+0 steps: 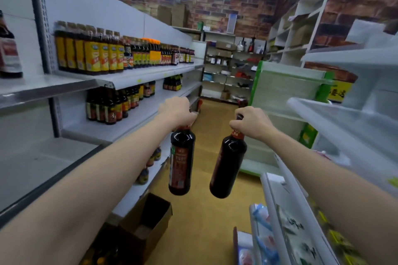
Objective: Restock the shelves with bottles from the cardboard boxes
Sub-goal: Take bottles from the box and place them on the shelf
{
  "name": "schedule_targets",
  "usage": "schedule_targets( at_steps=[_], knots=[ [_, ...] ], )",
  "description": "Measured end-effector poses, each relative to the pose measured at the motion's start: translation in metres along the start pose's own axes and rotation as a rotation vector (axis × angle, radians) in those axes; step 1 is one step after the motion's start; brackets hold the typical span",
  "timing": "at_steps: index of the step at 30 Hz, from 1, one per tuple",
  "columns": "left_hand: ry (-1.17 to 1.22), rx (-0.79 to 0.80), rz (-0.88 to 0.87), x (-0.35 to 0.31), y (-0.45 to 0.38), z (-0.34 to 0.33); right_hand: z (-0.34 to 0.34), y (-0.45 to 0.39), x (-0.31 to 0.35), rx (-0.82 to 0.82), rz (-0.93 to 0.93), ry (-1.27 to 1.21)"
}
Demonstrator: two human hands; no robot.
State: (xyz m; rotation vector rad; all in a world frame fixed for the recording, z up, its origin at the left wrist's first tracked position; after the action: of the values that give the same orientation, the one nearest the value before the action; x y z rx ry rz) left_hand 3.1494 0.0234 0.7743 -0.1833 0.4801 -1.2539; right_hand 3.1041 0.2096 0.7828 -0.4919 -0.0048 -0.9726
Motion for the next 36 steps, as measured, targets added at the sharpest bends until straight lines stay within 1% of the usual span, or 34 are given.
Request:
schedule_targets(
  at_steps=[3, 5, 8, 11, 14, 17, 20, 24, 31, 36],
  knots=[
    [0.007, -0.005, 0.018, 0.001, -0.059, -0.030, -0.026, -0.066, -0.020, 0.004, 0.021, 0.016],
    [-0.004, -0.008, -0.005, -0.005, -0.107, -0.047, -0.042, -0.114, -0.035, 0.011, 0.033, 0.026],
    [-0.043, 0.000, -0.047, -0.019, -0.181, -0.066, -0.056, -0.188, -0.067, 0.020, 0.001, 0.033],
    [-0.092, -0.028, -0.095, -0.036, -0.253, -0.082, -0.061, -0.253, -0.104, -0.026, -0.036, 0.032],
    [-0.135, -0.035, -0.114, -0.051, -0.317, -0.111, -0.073, -0.313, -0.144, -0.046, -0.050, 0.021],
    [-0.188, -0.003, -0.086, -0.055, -0.383, -0.158, -0.100, -0.378, -0.185, -0.033, -0.052, 0.042],
    [-0.201, 0.004, -0.065, -0.055, -0.447, -0.201, -0.133, -0.443, -0.213, -0.009, 0.000, 0.065],
    [-0.206, 0.017, -0.026, -0.051, -0.527, -0.232, -0.163, -0.534, -0.241, 0.052, 0.057, 0.053],
    [-0.133, -0.024, 0.090, -0.021, -0.675, -0.269, -0.212, -0.693, -0.263, 0.061, 0.178, 0.034],
    [-0.173, 0.034, 0.123, 0.007, -0.784, -0.332, -0.278, -0.807, -0.287, 0.090, 0.190, -0.013]
  ],
)
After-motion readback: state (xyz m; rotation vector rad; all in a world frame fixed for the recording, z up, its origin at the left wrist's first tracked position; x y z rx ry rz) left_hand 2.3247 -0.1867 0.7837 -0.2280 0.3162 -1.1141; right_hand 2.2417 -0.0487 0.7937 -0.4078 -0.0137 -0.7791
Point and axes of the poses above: each hand's wrist, its own y-axis away from the middle knuckle, its own z-axis out of the back of the hand, x = y × z, the point moved 9 cm from there along -y, towards the middle knuckle, and after that the axes turned 1 degree about -x, right-handed, at the moved point
